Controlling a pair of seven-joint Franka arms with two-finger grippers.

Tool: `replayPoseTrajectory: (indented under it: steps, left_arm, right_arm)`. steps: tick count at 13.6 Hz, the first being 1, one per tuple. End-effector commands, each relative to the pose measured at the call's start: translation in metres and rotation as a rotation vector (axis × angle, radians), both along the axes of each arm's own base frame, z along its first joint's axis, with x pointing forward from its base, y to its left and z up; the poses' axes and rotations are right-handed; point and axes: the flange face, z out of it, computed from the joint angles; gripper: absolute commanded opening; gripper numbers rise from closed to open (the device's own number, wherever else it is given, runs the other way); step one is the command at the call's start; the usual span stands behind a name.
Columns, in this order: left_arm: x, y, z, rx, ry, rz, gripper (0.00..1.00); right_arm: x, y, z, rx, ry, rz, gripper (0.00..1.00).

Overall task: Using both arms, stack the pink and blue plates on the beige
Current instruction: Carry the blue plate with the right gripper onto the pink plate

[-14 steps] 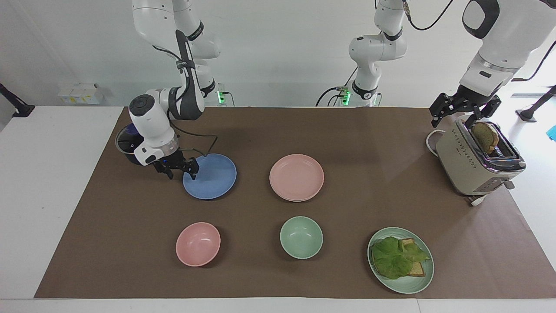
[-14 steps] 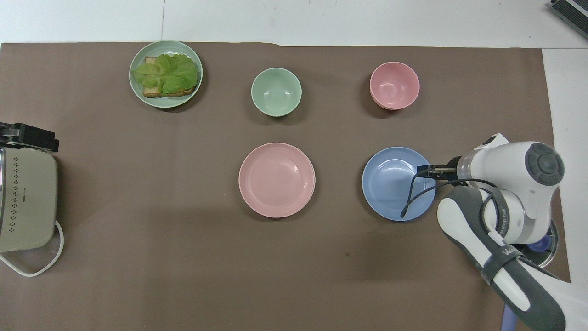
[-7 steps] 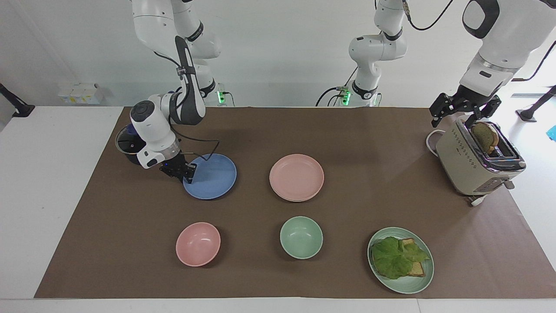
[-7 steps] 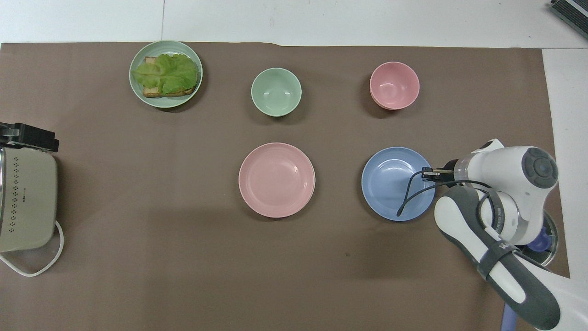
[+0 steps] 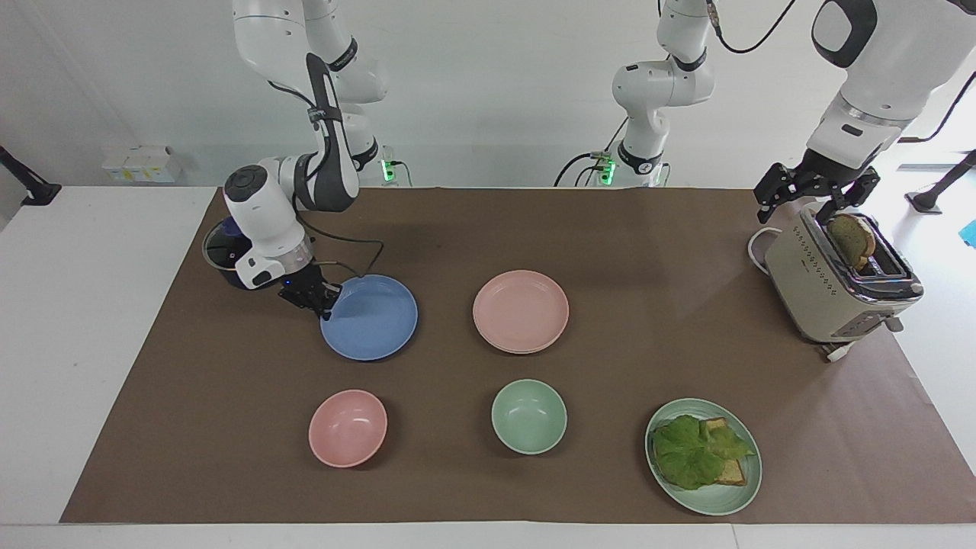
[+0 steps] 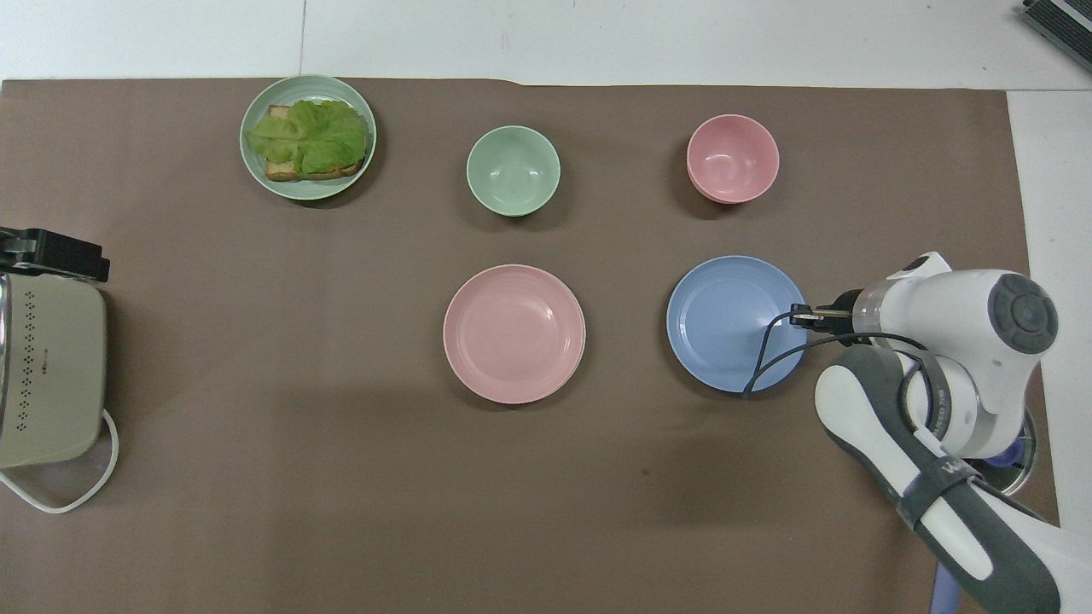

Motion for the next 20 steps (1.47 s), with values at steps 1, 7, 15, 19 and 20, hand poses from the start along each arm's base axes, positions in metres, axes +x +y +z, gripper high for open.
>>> replayPoseTrajectory:
  steps: [1, 7, 15, 19, 20]
  left_arm:
    - [-0.003, 0.002, 0.002, 0.017, 0.008, -0.007, 1.00]
    - [-0.003, 0.002, 0.002, 0.017, 0.008, -0.007, 1.00]
    - [-0.003, 0.002, 0.002, 0.017, 0.008, -0.008, 1.00]
    - [-0.003, 0.002, 0.002, 0.017, 0.008, -0.007, 1.00]
    - [-0.003, 0.002, 0.002, 0.017, 0.008, -0.007, 1.00]
  right_arm:
    - [-0.001, 0.015, 0.044, 0.073, -0.009, -0.021, 0.00]
    - [0.005, 0.093, 0.071, 0.224, -0.028, -0.006, 0.00]
    - [-0.013, 0.246, 0.045, 0.269, -0.006, -0.102, 0.00]
    - [-0.015, 0.270, 0.014, 0.267, -0.032, -0.104, 0.00]
    - [-0.020, 0.278, 0.009, 0.264, -0.026, -0.094, 0.00]
